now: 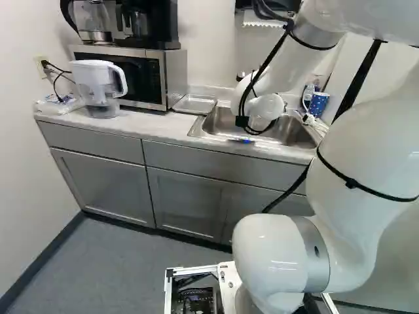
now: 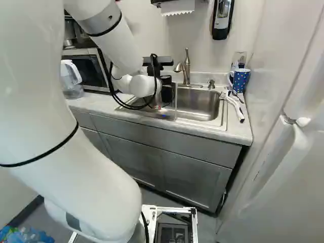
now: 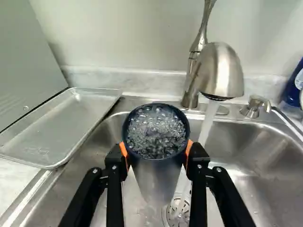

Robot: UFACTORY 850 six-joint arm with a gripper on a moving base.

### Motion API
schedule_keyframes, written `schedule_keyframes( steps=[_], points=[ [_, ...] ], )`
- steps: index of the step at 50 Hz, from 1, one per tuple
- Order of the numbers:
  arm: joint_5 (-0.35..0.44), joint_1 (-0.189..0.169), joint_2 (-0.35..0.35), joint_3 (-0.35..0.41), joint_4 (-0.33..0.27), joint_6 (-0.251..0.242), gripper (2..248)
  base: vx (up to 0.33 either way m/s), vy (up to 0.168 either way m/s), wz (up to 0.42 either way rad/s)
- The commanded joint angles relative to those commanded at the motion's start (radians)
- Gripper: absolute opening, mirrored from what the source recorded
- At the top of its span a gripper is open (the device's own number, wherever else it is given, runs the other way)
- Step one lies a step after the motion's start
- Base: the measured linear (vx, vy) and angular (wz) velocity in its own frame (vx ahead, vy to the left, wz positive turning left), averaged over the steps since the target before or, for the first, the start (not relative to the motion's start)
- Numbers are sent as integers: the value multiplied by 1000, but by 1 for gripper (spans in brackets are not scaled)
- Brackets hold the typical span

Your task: Rinse the cup and place it in the tray

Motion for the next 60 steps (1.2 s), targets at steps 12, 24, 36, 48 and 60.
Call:
schedule_keyframes(
  steps=[12, 24, 36, 48, 60],
  points=[
    [0, 33, 6, -10, 0, 0, 125, 0, 0, 0],
    [0, 43, 23, -21, 0, 0, 125, 0, 0, 0],
    [-3, 43, 43, -27, 0, 0, 125, 0, 0, 0],
    [-12, 43, 63, -35, 0, 0, 125, 0, 0, 0],
    [-46, 43, 82, -44, 0, 0, 125, 0, 0, 0]
  ],
)
